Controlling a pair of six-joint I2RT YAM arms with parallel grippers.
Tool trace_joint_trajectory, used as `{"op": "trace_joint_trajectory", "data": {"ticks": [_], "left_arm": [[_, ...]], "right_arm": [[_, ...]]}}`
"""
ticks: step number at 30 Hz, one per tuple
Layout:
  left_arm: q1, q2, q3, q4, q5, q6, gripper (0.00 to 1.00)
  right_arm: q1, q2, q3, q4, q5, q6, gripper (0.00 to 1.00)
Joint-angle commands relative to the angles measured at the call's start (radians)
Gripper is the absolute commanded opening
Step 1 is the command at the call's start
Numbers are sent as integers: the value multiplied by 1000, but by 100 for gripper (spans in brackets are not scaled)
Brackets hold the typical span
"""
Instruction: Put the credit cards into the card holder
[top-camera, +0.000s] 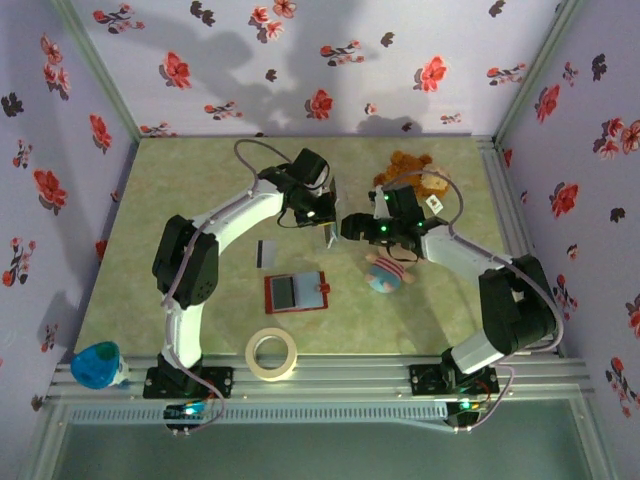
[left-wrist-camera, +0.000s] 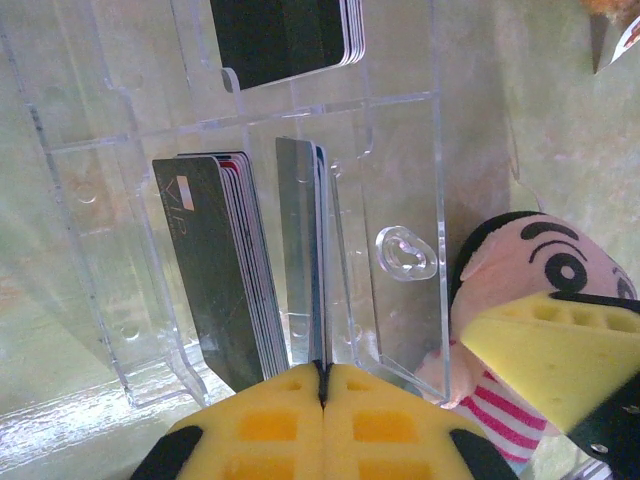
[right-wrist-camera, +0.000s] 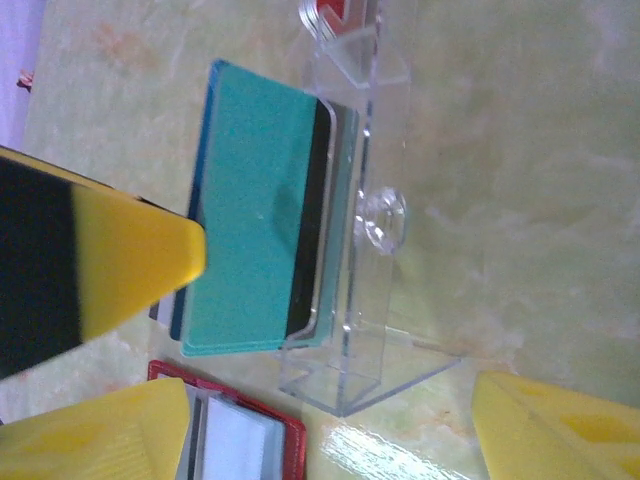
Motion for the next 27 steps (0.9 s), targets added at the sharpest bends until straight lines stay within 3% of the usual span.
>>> {"op": "trace_joint_trajectory", "data": {"ticks": [1, 16, 27], "left_arm": [[3, -33, -24, 1, 27, 7, 0], [20, -41, -62, 48, 79, -32, 0], [26, -32, -47, 37, 76, -24, 0]], "right_arm": [[4, 22, -33, 146, -53, -1, 76], [10, 142, -115, 480, -75, 56, 76], [9, 106, -221, 642, -71, 66, 77]]}}
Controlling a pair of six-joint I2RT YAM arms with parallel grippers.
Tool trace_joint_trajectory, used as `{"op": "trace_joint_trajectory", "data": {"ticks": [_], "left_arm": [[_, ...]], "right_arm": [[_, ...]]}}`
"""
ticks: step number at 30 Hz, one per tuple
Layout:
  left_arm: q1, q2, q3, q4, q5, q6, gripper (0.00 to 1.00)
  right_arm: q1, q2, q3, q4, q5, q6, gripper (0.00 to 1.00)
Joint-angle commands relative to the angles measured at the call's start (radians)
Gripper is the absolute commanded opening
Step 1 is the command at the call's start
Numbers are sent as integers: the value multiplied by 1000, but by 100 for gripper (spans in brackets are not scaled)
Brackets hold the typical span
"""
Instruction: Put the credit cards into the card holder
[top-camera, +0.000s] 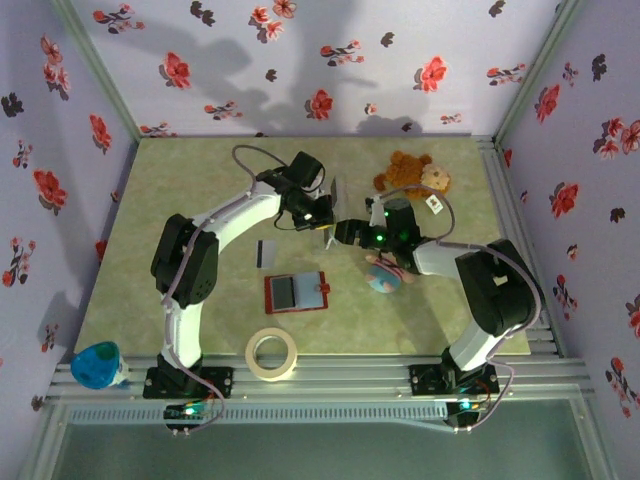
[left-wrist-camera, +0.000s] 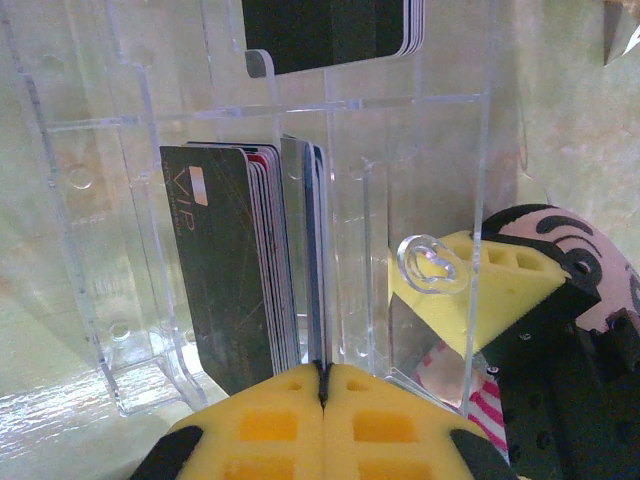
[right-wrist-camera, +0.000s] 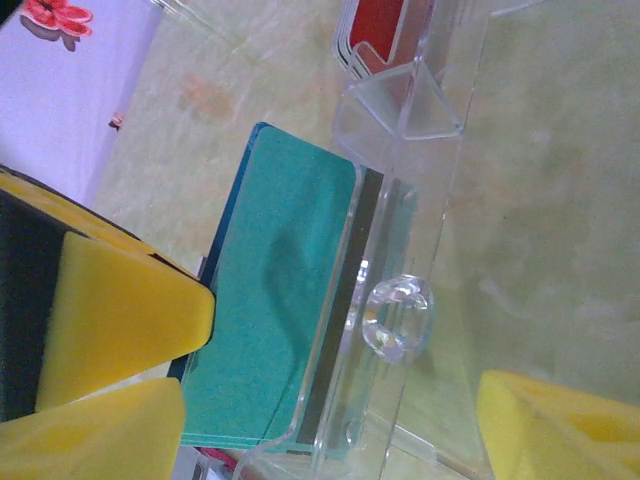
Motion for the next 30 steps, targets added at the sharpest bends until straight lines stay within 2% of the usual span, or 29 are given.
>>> {"op": "trace_joint_trajectory", "data": {"ticks": [1, 12, 30], "left_arm": [[7, -29, 5, -4, 23, -10, 0], [9, -44, -12, 11, 32, -17, 0], [9, -64, -39, 33, 62, -31, 0]], "right_arm": [[4, -26, -43, 94, 9, 10, 77], [13, 14, -68, 244, -53, 73, 79], [26, 78, -71, 256, -6, 45, 78]]}}
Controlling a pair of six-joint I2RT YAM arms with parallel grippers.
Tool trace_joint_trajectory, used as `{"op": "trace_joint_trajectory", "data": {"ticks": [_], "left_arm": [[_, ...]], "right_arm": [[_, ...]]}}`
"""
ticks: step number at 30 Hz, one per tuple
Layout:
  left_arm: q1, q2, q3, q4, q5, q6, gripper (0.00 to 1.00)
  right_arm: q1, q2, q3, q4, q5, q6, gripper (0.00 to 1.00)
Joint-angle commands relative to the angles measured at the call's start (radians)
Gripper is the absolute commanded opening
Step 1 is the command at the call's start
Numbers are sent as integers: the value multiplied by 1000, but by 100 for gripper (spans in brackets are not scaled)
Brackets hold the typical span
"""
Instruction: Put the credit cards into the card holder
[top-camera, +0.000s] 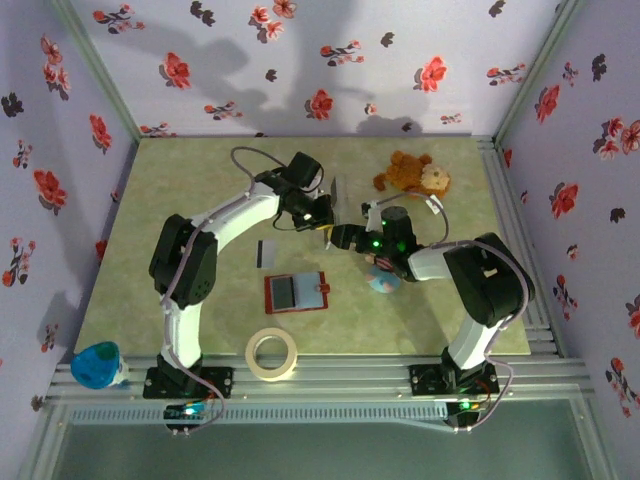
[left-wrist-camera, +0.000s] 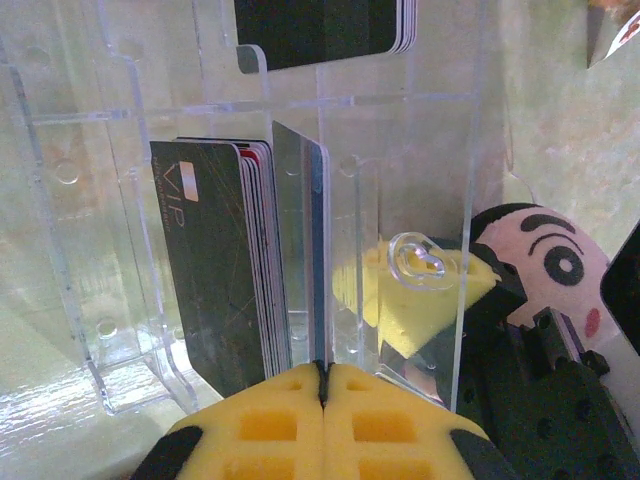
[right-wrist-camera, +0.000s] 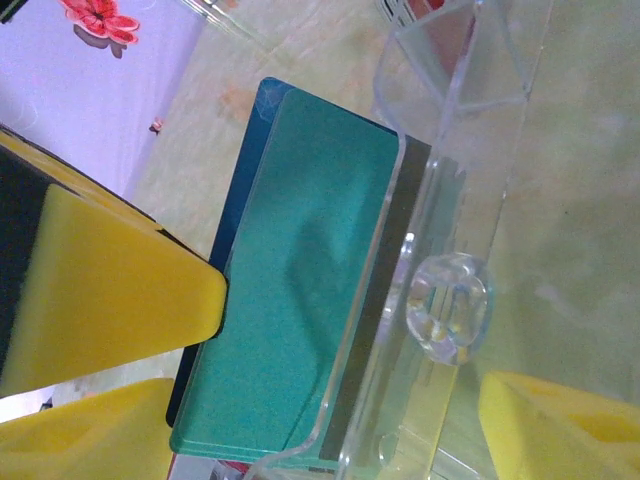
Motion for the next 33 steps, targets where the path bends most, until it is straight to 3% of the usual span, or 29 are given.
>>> {"op": "trace_joint_trajectory", "data": {"ticks": [1, 11, 33], "left_arm": [[4, -54, -21, 8, 33, -12, 0], [6, -44, -18, 6, 37, -9, 0], [3, -60, -54, 54, 53, -37, 0]], "right_arm": [[2, -2, -17, 42, 17, -10, 78], [0, -136, -72, 57, 32, -62, 79], [4, -6, -25, 62, 35, -29, 79]]}}
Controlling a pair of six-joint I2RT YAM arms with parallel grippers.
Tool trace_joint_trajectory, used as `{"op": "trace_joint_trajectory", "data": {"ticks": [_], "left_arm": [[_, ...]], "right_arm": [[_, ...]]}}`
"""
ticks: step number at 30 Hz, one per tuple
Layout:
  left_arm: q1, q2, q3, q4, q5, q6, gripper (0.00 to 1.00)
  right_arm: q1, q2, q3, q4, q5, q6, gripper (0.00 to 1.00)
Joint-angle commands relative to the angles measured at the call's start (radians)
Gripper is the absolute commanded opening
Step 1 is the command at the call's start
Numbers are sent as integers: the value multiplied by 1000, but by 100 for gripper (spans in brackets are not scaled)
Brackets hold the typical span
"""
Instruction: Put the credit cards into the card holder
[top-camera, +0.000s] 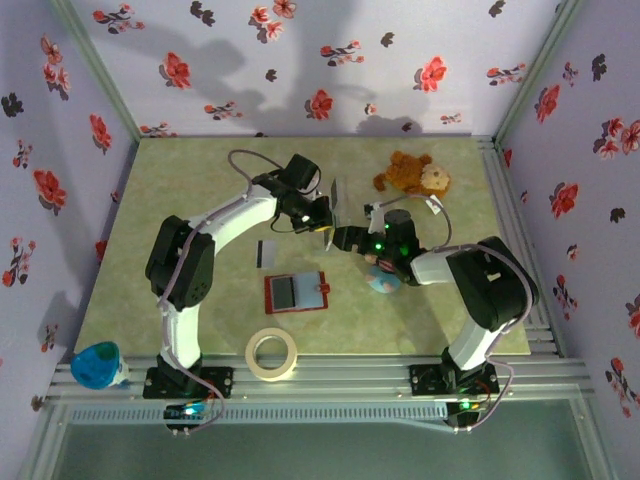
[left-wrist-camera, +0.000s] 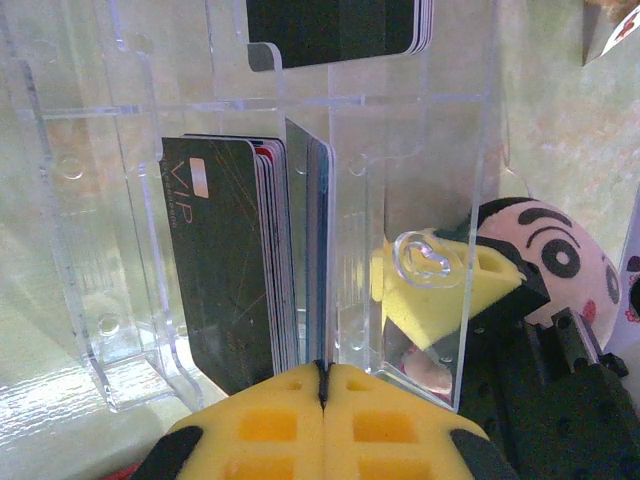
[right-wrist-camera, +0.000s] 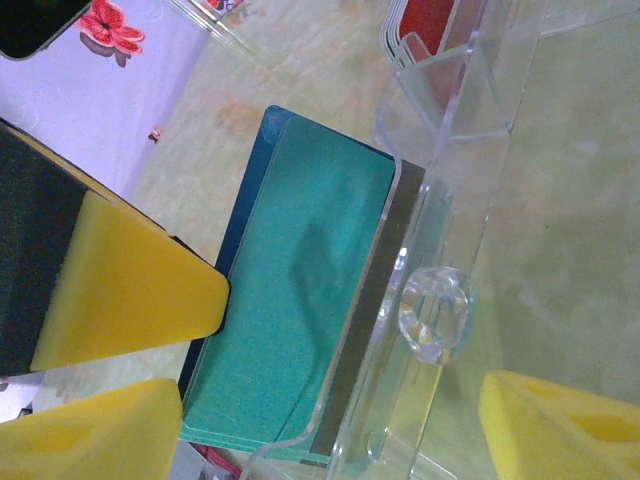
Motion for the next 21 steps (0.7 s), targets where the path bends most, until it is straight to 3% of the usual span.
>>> {"op": "trace_joint_trajectory", "data": {"ticks": [1, 21], "left_arm": [[-1, -37, -12, 30, 40, -21, 0], [-12, -35, -10, 33, 54, -27, 0]], "right_arm": [[5, 25, 19, 15, 6, 5, 79], [6, 41, 46, -106, 95, -14, 76]]}}
